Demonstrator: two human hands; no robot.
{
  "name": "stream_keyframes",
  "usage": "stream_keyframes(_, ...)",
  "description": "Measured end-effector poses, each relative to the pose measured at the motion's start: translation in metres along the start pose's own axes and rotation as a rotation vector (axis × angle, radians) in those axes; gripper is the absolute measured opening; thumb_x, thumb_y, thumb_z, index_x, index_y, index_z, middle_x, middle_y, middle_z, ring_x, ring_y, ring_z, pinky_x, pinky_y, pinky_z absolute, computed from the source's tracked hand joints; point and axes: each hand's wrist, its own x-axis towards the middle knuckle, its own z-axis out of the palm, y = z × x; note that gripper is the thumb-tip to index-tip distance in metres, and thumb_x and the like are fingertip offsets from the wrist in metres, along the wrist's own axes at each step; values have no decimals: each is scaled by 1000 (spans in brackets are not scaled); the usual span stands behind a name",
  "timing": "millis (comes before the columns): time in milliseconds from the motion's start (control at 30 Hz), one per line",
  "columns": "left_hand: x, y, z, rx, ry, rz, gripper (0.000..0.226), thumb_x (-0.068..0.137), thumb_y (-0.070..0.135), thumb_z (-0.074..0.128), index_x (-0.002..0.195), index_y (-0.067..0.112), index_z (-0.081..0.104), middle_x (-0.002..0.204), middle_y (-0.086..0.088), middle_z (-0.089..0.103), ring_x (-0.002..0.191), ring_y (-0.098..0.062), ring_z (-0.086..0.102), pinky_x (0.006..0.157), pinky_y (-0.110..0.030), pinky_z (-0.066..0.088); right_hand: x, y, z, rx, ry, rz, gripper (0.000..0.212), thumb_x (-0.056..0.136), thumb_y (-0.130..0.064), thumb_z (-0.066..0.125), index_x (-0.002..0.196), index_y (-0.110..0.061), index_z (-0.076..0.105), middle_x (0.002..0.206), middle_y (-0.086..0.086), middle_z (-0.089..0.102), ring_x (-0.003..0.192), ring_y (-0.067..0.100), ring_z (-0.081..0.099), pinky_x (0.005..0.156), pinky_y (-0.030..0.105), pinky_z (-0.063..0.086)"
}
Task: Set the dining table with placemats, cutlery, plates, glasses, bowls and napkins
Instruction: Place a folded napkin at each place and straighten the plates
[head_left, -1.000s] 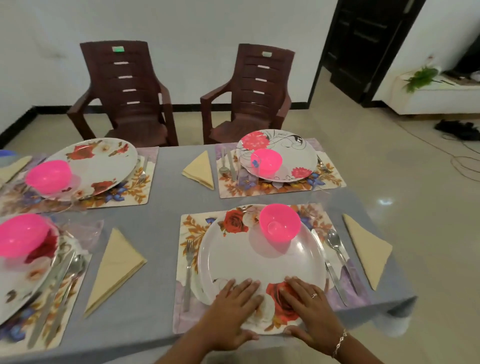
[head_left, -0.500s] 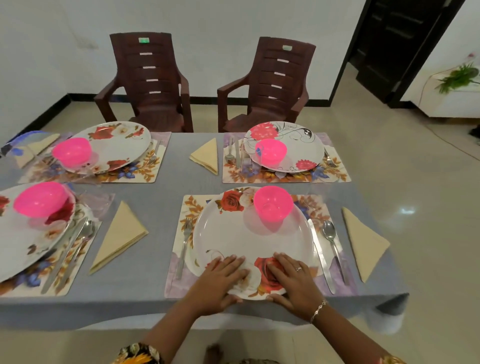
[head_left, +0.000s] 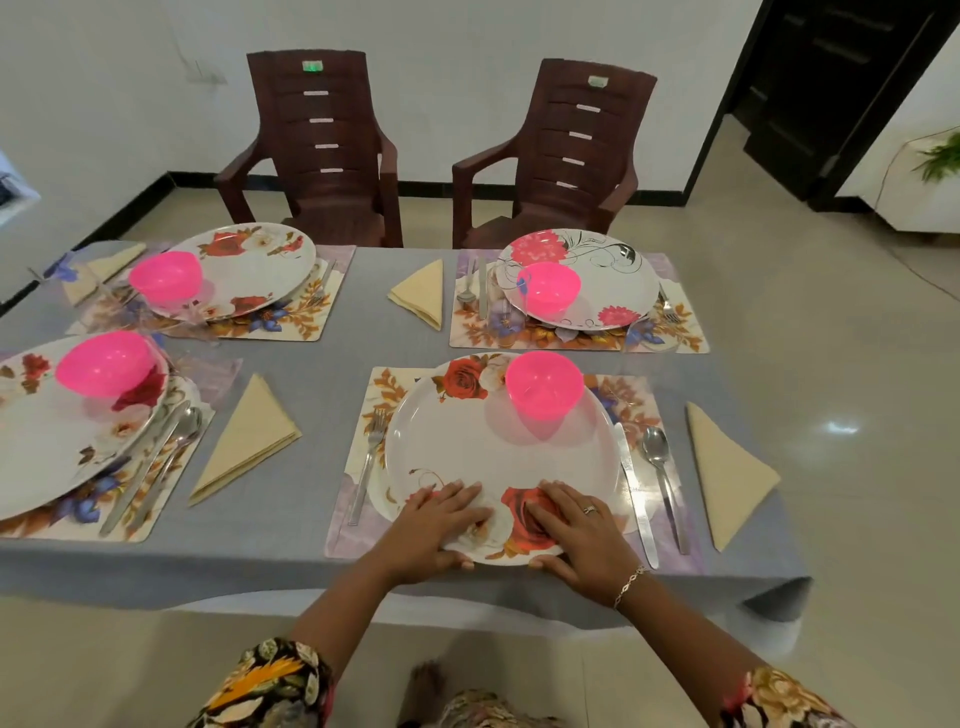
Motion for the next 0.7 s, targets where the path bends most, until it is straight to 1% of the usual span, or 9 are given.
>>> stream_keyframes(200,5,2,-5,-46,-30,-47,65,88,40,60,145,37,27,158,12,5,146,-11,0,117,-37,-2,1,1,-5,-10,20,-18,64,90,-66,13,117,-26,56,124,4,61,110,22,62,82,34,53)
stream_keyframes(267,6,6,-8,-52,-39,-71,67,86,39,63,144,36,29,158,12,9,146,-12,3,117,-38,1,-3,4,-7,-10,60,-21,59,93,-61,14,120,-26,52,124,4,61,110,22,62,85,34,53)
stream_keyframes(333,9,15,-13,-37,-37,-100,65,85,44,62,143,33,34,157,9,13,146,-13,9,118,-38,6,-11,11,-12,11,108,33,52,96,-54,16,123,-24,47,124,6,61,112,25,61,86,37,53)
stream_keyframes(367,11,21,-16,-29,-18,-114,63,85,48,60,141,31,37,157,7,17,145,-15,13,117,-38,9,-15,15,-15,26,129,73,46,97,-50,20,123,-22,46,123,8,62,111,26,61,86,39,53)
stream_keyframes(400,15,28,-19,-14,13,-119,62,85,50,59,140,29,39,156,6,21,144,-15,17,117,-36,12,-20,22,-17,31,144,118,41,95,-48,31,122,-21,46,121,9,63,110,28,62,84,39,53)
stream_keyframes(467,28,45,-22,35,84,-96,63,87,52,55,141,26,38,155,3,25,143,-15,20,117,-35,12,-31,36,-22,42,143,186,48,81,-42,56,121,-19,47,119,11,64,106,30,63,82,41,54)
stream_keyframes(500,35,54,-23,60,112,-73,64,87,52,53,143,26,36,155,3,25,143,-14,20,117,-34,10,-36,44,-24,34,142,213,50,77,-40,59,121,-18,48,118,11,64,105,30,64,82,40,55)
stream_keyframes(600,58,85,-24,80,174,3,63,90,52,49,145,25,31,155,4,23,143,-14,19,117,-32,6,-52,64,-32,-20,137,317,45,80,-40,42,117,-18,55,115,10,66,101,28,66,80,37,55)
stream_keyframes(700,79,120,-24,60,207,70,60,93,49,45,146,27,28,156,6,20,144,-13,16,117,-30,2,-72,82,-36,-25,180,353,39,82,-39,40,115,-20,50,111,7,66,98,23,66,79,31,55)
